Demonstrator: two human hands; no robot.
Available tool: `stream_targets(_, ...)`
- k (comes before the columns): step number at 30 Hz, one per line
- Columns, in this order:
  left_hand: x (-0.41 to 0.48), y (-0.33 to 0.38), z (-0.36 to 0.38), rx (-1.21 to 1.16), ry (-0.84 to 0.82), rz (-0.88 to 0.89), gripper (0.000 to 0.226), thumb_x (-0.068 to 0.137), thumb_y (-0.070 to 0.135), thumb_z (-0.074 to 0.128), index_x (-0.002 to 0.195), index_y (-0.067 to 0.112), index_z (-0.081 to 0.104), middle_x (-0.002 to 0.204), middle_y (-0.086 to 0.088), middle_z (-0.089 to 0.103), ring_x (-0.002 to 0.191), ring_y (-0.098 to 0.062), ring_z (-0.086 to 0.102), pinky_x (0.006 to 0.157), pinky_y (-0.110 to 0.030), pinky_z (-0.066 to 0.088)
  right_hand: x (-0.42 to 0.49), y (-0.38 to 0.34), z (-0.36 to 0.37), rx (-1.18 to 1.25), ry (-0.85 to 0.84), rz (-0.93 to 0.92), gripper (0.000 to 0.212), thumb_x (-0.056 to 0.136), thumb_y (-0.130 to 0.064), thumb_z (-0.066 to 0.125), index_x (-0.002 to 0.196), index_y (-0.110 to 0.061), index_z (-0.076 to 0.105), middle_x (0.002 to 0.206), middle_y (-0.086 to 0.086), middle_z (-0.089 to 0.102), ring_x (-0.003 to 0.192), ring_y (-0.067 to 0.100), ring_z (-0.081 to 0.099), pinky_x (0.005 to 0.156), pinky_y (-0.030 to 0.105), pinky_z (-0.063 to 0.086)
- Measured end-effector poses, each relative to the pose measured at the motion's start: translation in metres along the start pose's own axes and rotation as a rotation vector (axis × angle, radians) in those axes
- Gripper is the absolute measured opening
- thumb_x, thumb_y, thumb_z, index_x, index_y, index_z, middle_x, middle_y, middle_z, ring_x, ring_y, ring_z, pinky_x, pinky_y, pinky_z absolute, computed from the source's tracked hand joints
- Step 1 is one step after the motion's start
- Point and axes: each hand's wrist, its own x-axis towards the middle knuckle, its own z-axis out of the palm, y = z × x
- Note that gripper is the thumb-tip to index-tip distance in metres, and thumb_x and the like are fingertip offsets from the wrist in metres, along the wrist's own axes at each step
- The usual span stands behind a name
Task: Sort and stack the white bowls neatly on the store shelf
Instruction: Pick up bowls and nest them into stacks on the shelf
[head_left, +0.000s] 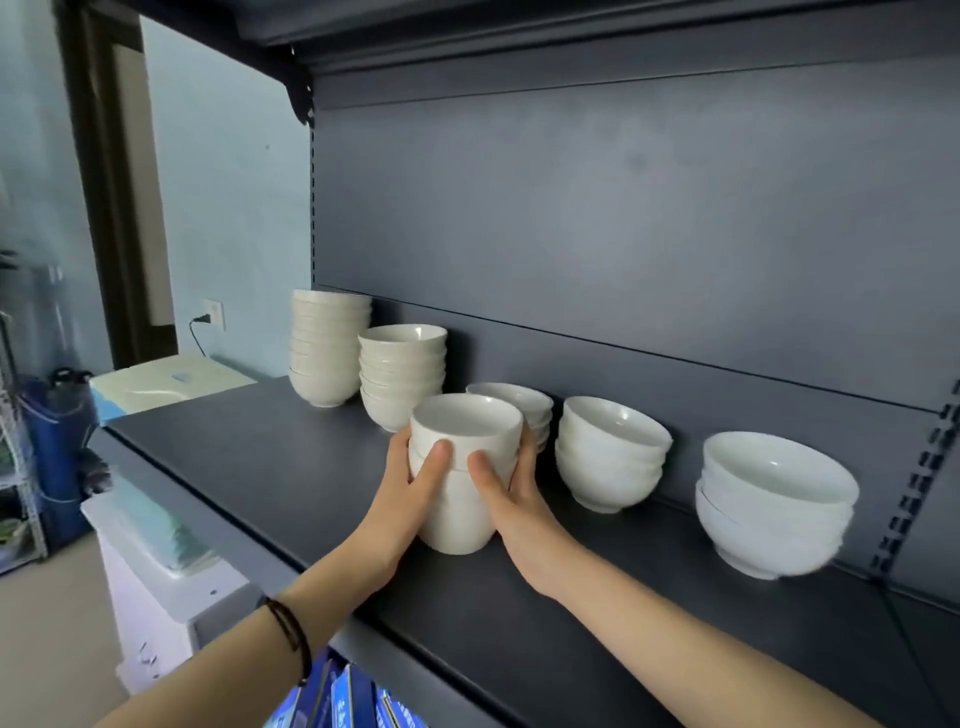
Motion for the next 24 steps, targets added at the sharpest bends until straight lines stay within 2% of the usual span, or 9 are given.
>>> stream_targets(2, 0.014, -0.002, -0.021, 0.012, -0.009, -0.027, 0.081, 0.069, 0.070, 0.054, 0.137, 0.032, 0.032, 0.132, 0.016, 0.051, 0.110, 0.010, 0.056, 0.082, -0.012, 0.048, 0.018, 0.005, 0.012, 0.010, -0.007, 0.022, 0.087, 0.076, -0.054, 0.062, 0.144, -0.050, 0.008, 0.142, -0.023, 0.042, 0.115, -0.013, 0.050, 0.080, 0.011, 0.049)
stream_targets(5, 0.031, -0.006, -0.050, 0.042, -0.023, -0.043, 0.081, 0.069, 0.073, 0.051, 0.137, 0.035, 0.031, 0.134, 0.018, 0.051, 0.117, 0.005, 0.054, 0.098, -0.026, 0.045, 0.040, 0.011, 0.034, -0.007, 0.010, 0.013, 0.072, 0.089, -0.043, 0.061, 0.135, -0.057, 0.007, 0.136, -0.026, 0.041, 0.115, -0.012, 0.048, 0.080, 0.010, 0.047)
stream_targets(8, 0.047, -0.009, -0.075, 0.076, -0.065, -0.035, 0.082, 0.072, 0.073, 0.049, 0.142, 0.036, 0.028, 0.138, 0.021, 0.049, 0.122, 0.004, 0.051, 0.104, -0.030, 0.041, 0.061, 0.017, 0.051, -0.022, 0.035, -0.008, 0.074, 0.092, -0.039, 0.061, 0.136, -0.056, 0.005, 0.145, -0.020, 0.036, 0.128, 0.002, 0.044, 0.095, 0.018, 0.041)
stream_targets(11, 0.062, -0.009, -0.094, 0.086, -0.100, -0.039, 0.082, 0.074, 0.072, 0.050, 0.144, 0.037, 0.026, 0.141, 0.021, 0.046, 0.127, 0.001, 0.047, 0.107, -0.033, 0.039, 0.081, 0.019, 0.063, -0.027, 0.029, -0.006, 0.079, 0.093, -0.038, 0.060, 0.144, -0.048, 0.002, 0.150, -0.017, 0.030, 0.134, 0.005, 0.039, 0.102, 0.024, 0.037)
stream_targets(14, 0.073, -0.007, -0.109, 0.099, -0.112, -0.043, 0.074, 0.080, 0.068, 0.049, 0.143, 0.037, 0.029, 0.139, 0.020, 0.049, 0.125, 0.001, 0.049, 0.106, -0.032, 0.041, 0.094, 0.019, 0.072, -0.043, 0.011, 0.021, 0.081, 0.093, -0.040, 0.057, 0.147, -0.045, -0.003, 0.151, -0.017, 0.027, 0.132, 0.004, 0.037, 0.100, 0.023, 0.035)
stream_targets(16, 0.079, -0.006, -0.118, 0.093, -0.127, -0.047, 0.064, 0.086, 0.065, 0.047, 0.141, 0.036, 0.032, 0.135, 0.021, 0.052, 0.120, 0.005, 0.051, 0.100, -0.025, 0.044, 0.101, 0.019, 0.079, -0.052, 0.022, 0.037, 0.081, 0.094, -0.041, 0.056, 0.148, -0.045, -0.004, 0.151, -0.018, 0.027, 0.130, 0.002, 0.038, 0.097, 0.020, 0.035)
stream_targets(19, 0.085, 0.000, -0.131, 0.084, -0.166, -0.038, 0.056, 0.085, 0.053, 0.044, 0.137, 0.035, 0.036, 0.129, 0.023, 0.054, 0.111, 0.013, 0.055, 0.084, -0.012, 0.048, 0.109, 0.019, 0.092, -0.077, 0.056, 0.035, 0.074, 0.095, -0.038, 0.055, 0.143, -0.049, 0.000, 0.146, -0.020, 0.030, 0.120, -0.006, 0.042, 0.083, 0.006, 0.039)
stream_targets(21, 0.089, -0.002, -0.142, 0.086, -0.192, -0.022, 0.054, 0.089, 0.054, 0.043, 0.138, 0.033, 0.035, 0.131, 0.023, 0.053, 0.114, 0.013, 0.052, 0.090, -0.012, 0.047, 0.112, 0.021, 0.102, -0.083, 0.081, 0.028, 0.069, 0.095, -0.037, 0.055, 0.136, -0.052, 0.002, 0.144, -0.021, 0.032, 0.115, -0.011, 0.042, 0.075, 0.000, 0.042)
stream_targets(24, 0.096, -0.006, -0.162, 0.084, -0.250, 0.006, 0.058, 0.091, 0.060, 0.041, 0.141, 0.033, 0.032, 0.135, 0.025, 0.049, 0.122, 0.013, 0.046, 0.105, -0.022, 0.038, 0.119, 0.025, 0.118, -0.089, 0.115, 0.027, 0.068, 0.095, -0.037, 0.055, 0.135, -0.054, 0.003, 0.146, -0.021, 0.032, 0.117, -0.010, 0.042, 0.077, 0.002, 0.042)
